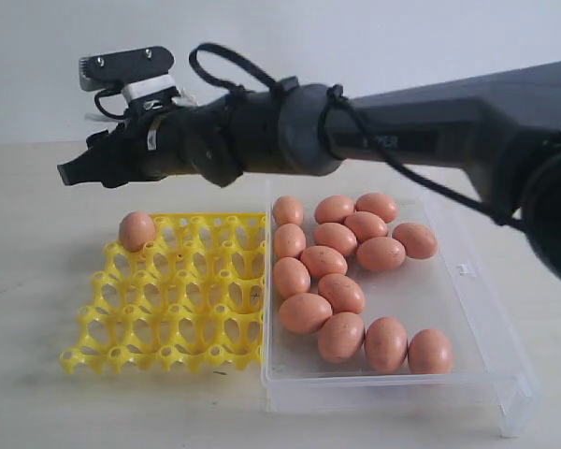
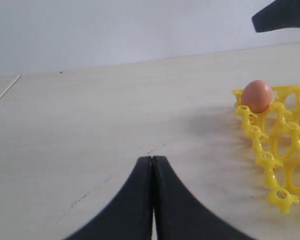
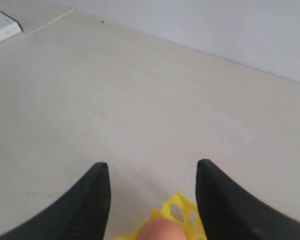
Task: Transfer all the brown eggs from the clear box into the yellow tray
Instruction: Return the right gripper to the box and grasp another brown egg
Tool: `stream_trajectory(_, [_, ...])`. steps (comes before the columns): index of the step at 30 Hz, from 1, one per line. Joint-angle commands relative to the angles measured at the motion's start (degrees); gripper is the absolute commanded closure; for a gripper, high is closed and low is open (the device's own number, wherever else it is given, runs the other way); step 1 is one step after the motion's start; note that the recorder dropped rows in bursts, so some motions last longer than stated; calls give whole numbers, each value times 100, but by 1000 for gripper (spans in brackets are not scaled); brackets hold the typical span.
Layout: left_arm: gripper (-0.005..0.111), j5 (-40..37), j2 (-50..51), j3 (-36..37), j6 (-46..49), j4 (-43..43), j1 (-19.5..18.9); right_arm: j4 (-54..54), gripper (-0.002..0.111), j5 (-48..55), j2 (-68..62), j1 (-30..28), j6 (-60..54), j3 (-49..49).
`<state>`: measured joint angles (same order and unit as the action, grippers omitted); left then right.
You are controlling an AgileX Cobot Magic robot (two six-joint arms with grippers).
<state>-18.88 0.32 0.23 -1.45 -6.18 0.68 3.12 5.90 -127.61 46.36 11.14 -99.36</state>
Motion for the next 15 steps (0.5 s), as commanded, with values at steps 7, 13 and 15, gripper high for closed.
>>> stream_trajectory(7, [107, 58, -32, -23, -25, 16, -7, 105, 108, 3922, 2562, 29, -621, 1317])
stream_trajectory(13, [107, 58, -32, -23, -25, 16, -7, 143, 104, 3831, 3645, -723, -543, 2762])
stream_trajectory(15, [107, 58, -32, -23, -25, 16, -7, 135, 96, 3822, 3575, -1008, -559, 2806])
